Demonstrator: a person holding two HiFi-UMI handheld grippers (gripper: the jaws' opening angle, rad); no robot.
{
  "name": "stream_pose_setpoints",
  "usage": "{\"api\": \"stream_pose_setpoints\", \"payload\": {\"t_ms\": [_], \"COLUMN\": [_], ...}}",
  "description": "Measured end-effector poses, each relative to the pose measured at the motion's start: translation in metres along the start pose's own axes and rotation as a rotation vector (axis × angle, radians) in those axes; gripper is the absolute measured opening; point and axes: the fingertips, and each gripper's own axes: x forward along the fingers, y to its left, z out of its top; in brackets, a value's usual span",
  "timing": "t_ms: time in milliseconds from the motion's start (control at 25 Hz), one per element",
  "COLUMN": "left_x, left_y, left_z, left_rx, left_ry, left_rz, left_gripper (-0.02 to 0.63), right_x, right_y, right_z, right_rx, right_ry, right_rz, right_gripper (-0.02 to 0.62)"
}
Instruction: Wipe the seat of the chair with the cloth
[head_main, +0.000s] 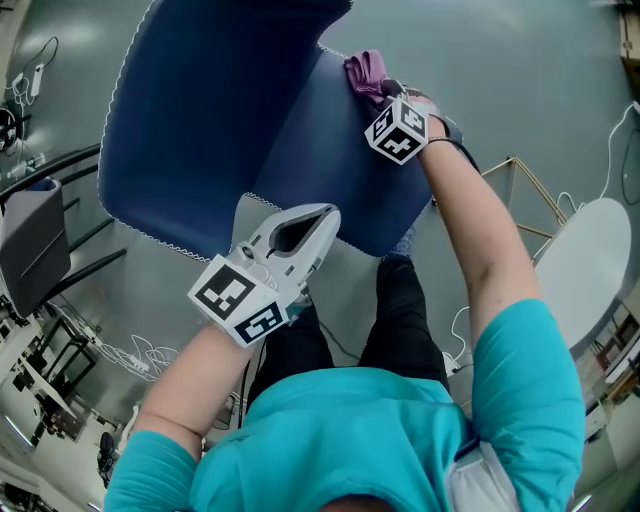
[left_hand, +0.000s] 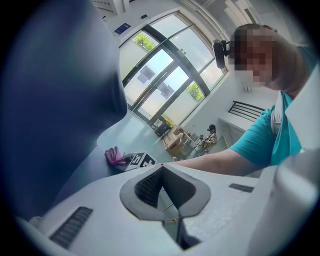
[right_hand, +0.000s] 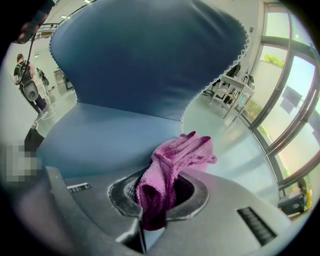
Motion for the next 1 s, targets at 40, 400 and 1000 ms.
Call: {"api": "stream_pose_setpoints", "payload": {"t_ms": [40, 400, 1000], "left_x": [0.001, 0.009, 0.02], "left_y": [-0.001, -0.012, -0.03], "left_z": [0.0, -0.007, -0.003], "left_rx": [0.001, 0.011, 0.04], "left_ry": [0.0, 0.011, 0.015], "left_rz": [0.0, -0.016, -0.028], "left_gripper": [0.003, 0.003, 0.003], "right_x": [-0.002, -0.013, -0.041], "right_y": [0.0, 0.005, 0.015], "right_z": [-0.004, -0.025, -0.067], "right_rx": [0.001, 0.008, 0.038], "right_ry": [0.003, 0.016, 0.055], "right_rz": [0.0, -0.006, -0.002], "right_gripper": [0.049, 0.049, 0.049]}}
